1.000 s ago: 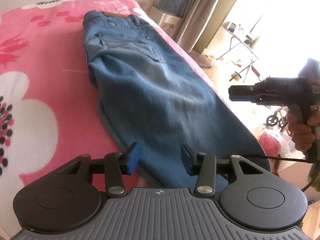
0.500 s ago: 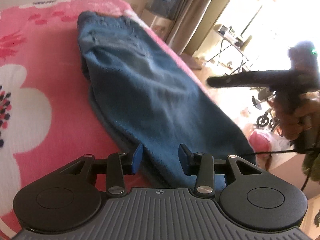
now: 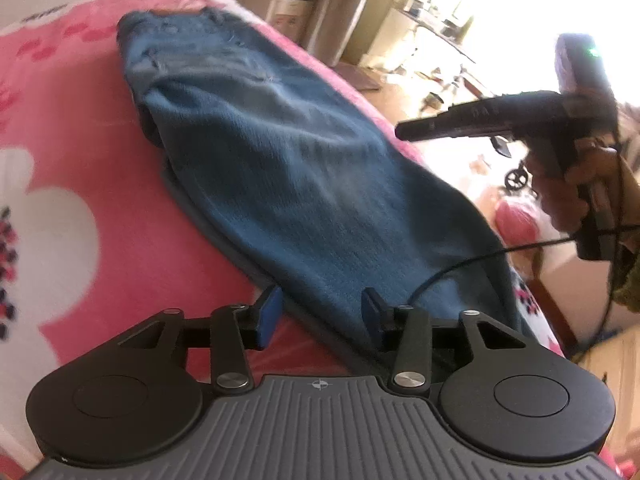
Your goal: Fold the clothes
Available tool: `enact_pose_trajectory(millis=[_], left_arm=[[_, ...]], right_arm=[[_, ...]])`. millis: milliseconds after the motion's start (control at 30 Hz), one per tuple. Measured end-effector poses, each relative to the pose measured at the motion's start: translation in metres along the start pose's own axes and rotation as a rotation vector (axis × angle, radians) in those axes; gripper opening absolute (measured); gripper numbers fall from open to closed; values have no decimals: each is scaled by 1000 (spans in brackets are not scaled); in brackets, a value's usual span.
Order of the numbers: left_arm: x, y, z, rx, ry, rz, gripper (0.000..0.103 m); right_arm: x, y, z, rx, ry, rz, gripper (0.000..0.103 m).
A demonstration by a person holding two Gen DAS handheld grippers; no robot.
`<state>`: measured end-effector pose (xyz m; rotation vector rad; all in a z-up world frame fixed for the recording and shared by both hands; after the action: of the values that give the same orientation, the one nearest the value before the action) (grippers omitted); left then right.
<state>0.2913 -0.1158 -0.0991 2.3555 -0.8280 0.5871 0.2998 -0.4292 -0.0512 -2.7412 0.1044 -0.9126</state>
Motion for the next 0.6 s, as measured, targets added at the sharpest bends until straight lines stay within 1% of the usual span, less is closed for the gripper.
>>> enact_pose_trajectory(millis=[67,167,233,300,367,467,533,600], left_arm=[[-1,-7,-16,-20,5,5,55],[-8,-22,-36,-45,5,-9,58],[-14,-32,-45,-53,-2,-20,58],[-21,-37,-54,-52,-10,-9,58],[-26,-40,-61,-50,-24,-3,58],[-29,-37,-67,-15,-50,-30,58],[-29,-34,-70,35,-47,-87,58],[-30,-30,-72,51,-29,-143,58]], right_arm=[[1,-1,-11,-17,44,62,15],[-1,-4,-32,-74,123,165,16],[-9,-12,-54,-119,168,216,16],[-16,-19,-76,-164,214,266,16],[-25,-34,-106,-225,266,263,16],[-40,-63,-152,-319,347,235,16],[-54,-83,-179,-371,395,249,16],[-72,-104,-201,-418,432,283,16]])
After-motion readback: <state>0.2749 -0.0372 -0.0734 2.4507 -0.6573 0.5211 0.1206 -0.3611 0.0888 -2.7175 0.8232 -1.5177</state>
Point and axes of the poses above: each gripper's, at about its wrist camera, not at the fingertips, and z roughly the way its jaws point, y to its right, x to its top, the point moved 3 cm from there along z, roughly the way its jaws point, and after that the axes turned 2 degrees about -x, right-handed, at the moved point
